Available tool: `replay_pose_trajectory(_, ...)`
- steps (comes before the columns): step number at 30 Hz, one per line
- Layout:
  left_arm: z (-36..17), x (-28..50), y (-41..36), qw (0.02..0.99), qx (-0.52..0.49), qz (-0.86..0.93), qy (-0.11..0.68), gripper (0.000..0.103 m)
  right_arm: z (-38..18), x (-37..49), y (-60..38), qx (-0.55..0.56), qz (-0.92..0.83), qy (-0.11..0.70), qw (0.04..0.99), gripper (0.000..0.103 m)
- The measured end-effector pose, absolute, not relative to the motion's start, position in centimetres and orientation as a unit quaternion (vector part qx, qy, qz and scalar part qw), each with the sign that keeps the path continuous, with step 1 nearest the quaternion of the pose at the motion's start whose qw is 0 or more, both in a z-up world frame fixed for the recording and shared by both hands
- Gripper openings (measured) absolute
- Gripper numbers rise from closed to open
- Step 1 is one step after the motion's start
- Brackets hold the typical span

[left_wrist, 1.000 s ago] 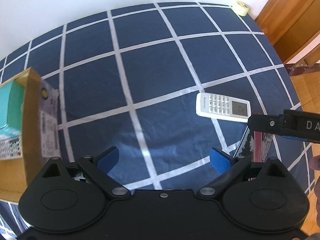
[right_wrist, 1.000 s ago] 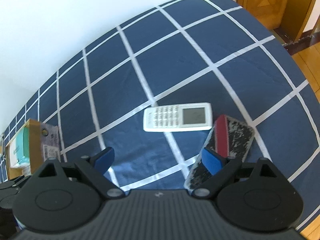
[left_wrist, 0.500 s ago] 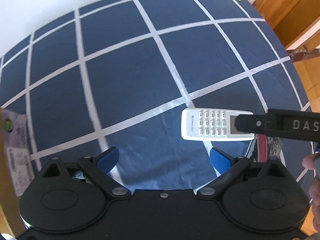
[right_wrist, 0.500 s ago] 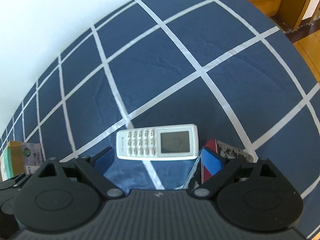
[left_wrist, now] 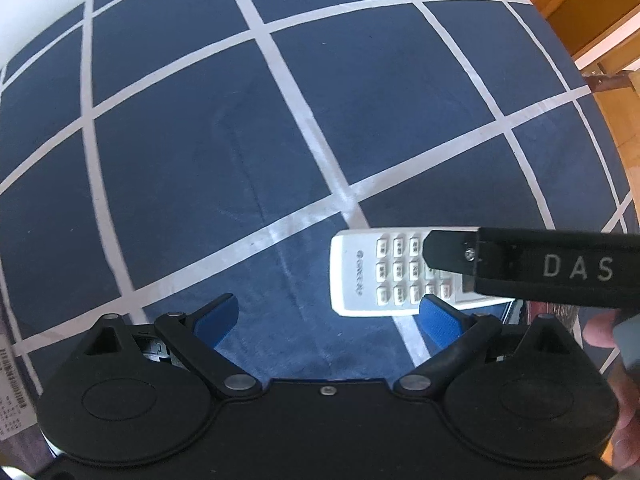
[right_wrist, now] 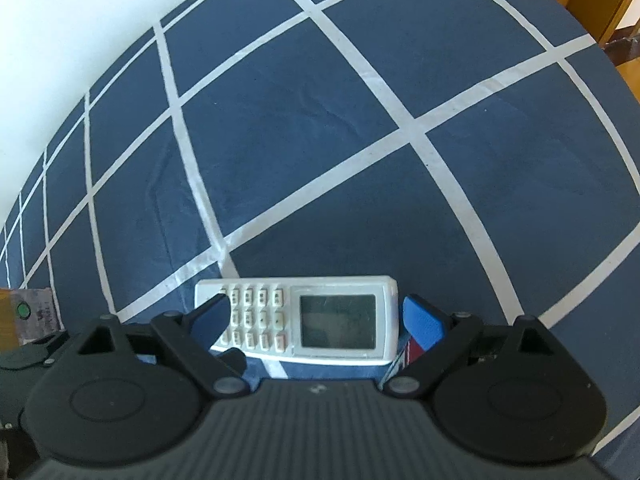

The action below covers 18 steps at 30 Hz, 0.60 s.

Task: Organize objects
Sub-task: 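Close both grippers on the white GREE air-conditioner remote, then lift the GREE remote with both grippers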

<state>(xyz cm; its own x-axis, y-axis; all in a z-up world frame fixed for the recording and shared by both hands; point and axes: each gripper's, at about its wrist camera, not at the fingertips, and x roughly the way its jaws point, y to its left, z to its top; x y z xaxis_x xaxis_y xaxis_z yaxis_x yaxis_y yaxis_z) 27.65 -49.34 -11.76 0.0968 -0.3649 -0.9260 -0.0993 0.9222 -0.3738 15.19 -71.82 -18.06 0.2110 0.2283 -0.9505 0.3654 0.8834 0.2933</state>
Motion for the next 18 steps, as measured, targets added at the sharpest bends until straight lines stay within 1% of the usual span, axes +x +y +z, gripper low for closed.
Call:
replay_pose_trajectory(7,-12.48,28.29,-50.17,0.71,-0.178,-0.118,0.671,0.097,-18.91,15.48,-71.73,0.242,-0.052,0.633,0.733,0.091)
replay_pose_trajectory(11,-12.47,28.41,-50.3,0.707,-0.178,-0.125,0.672,0.097,-19.2,15.47,-71.63,0.229,-0.058,0.638,0.733,0.084)
replay_pose_trajectory(18,-12.43,28.7,-50.42,0.702,-0.179,-0.144,0.674,0.095,-19.08,15.73,-71.69,0.22,-0.055,0.639,0.735,0.084)
